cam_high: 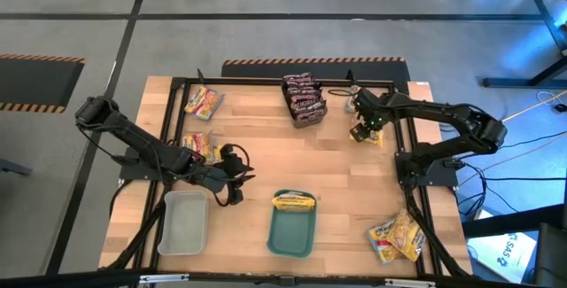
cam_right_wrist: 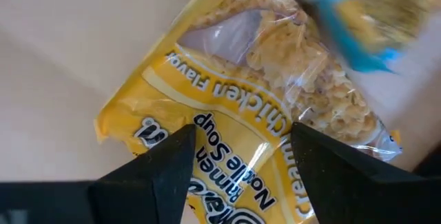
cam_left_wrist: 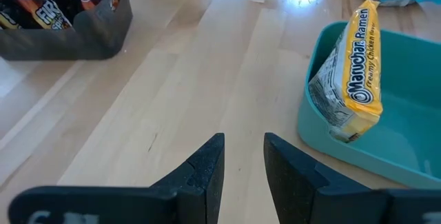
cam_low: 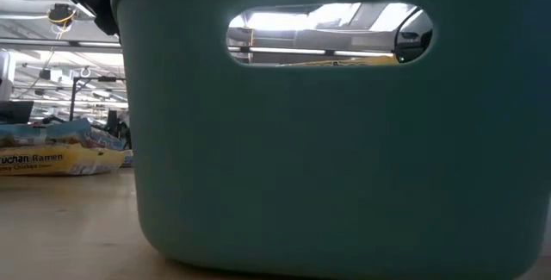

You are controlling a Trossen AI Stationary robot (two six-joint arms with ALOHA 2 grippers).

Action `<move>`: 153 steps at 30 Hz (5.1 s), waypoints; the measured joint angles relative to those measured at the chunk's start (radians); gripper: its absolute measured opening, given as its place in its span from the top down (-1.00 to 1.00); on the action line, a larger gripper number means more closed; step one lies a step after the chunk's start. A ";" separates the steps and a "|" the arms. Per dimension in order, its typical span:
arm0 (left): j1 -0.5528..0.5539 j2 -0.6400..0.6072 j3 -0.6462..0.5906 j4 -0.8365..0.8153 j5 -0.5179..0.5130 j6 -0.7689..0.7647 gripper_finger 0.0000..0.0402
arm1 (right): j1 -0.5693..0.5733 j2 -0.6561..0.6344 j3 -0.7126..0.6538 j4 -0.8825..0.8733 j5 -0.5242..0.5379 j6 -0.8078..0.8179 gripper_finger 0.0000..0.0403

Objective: Sort Maruchan noodles
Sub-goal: Put the yellow noodle pack into the green bin

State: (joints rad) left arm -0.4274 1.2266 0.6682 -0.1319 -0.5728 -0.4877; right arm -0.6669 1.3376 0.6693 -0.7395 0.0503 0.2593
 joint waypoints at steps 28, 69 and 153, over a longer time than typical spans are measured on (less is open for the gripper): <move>0.022 0.000 0.000 0.018 0.007 0.028 0.52 | 0.765 0.080 0.008 0.332 -0.024 -0.531 -0.16; 0.482 0.743 0.338 0.491 0.482 0.479 0.52 | 1.099 -0.145 -0.343 0.646 0.276 1.308 -0.16; 0.506 0.744 0.378 0.370 0.491 0.551 0.52 | 0.886 0.088 -0.385 1.120 0.308 1.102 -0.17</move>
State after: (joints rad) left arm 0.0784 1.9705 1.0464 0.2379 -0.0818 0.0631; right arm 0.2191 1.4254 0.2844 0.3808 0.3581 1.3609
